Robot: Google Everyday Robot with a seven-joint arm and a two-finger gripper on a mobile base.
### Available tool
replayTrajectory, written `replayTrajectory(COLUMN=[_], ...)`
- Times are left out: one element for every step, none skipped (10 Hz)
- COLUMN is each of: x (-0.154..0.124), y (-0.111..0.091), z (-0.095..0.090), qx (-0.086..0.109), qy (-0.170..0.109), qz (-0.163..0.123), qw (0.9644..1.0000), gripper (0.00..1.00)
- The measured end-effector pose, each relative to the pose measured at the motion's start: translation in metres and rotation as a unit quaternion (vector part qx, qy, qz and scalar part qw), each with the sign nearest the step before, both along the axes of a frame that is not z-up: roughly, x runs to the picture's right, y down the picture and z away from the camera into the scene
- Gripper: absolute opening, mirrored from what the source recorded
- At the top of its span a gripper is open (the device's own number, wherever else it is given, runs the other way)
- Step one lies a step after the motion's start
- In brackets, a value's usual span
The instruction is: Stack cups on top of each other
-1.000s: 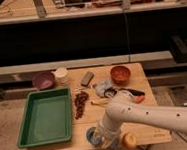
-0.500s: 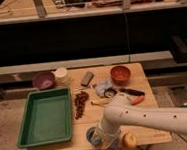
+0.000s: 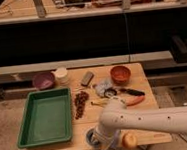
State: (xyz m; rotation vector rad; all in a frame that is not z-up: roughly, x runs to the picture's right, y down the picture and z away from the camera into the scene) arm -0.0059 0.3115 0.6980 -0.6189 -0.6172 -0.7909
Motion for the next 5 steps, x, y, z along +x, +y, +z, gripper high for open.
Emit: replayTrajectory(x=[-0.0017,-0.0029,-0.0062,-0.0065,-0.0064], y=[0.0004,0.0007,-0.0002,-0.0008,-0.0017], z=[0.0028,0.0048,0.0077,0.0092,0.0101], qx=[0.002,0.002,0.003,0.003,0.002], qy=[0.005,0.008,0.011,0.015,0.019], qz=[-0.004,-0.007,-0.012,-0.014,-0.013], qw=[1.0,0.9999,0.9999,0.9998,0.9997], gripper=[0.42,0.37,0.26,0.16,0.08])
